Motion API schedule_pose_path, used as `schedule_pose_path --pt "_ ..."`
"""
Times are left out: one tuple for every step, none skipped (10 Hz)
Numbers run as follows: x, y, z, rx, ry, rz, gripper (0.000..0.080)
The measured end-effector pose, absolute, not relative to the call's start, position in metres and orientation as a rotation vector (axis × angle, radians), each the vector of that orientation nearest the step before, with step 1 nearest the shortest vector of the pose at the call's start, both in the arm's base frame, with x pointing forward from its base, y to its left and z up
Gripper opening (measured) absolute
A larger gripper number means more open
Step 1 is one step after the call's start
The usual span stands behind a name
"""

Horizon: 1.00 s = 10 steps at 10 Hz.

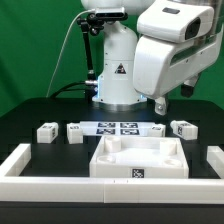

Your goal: Assemble one leg

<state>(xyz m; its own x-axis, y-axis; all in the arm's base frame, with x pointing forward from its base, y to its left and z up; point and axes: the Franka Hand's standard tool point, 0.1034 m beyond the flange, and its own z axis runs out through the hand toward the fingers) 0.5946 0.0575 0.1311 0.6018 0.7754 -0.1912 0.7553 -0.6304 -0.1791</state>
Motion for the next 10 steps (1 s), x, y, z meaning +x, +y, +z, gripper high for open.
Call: schedule_pose_path --pt "0.595 0.058 0.131 -2.74 -1.312 0.386 0.065" --pt "0.595 0.058 0.131 -2.74 -1.312 0.386 0.065" --pt "0.595 0.058 0.131 -2.74 -1.312 0.386 0.065" --pt "0.594 0.057 0.131 -2.74 -1.311 0.386 0.065" --pt "0.594 0.057 0.131 -2.74 -1.311 0.387 0.065" --pt "0.594 0.057 0.131 -2.739 -1.311 0.387 0.065" --pt "0.594 0.057 0.131 -2.739 -1.311 0.387 0.065" --pt "0.596 0.056 0.128 -2.708 -1.385 0.348 0.065" --pt "0.591 0.049 0.12 -2.658 -1.495 0.292 0.065" --pt "0.581 0.046 0.114 -2.588 -1.618 0.261 0.065"
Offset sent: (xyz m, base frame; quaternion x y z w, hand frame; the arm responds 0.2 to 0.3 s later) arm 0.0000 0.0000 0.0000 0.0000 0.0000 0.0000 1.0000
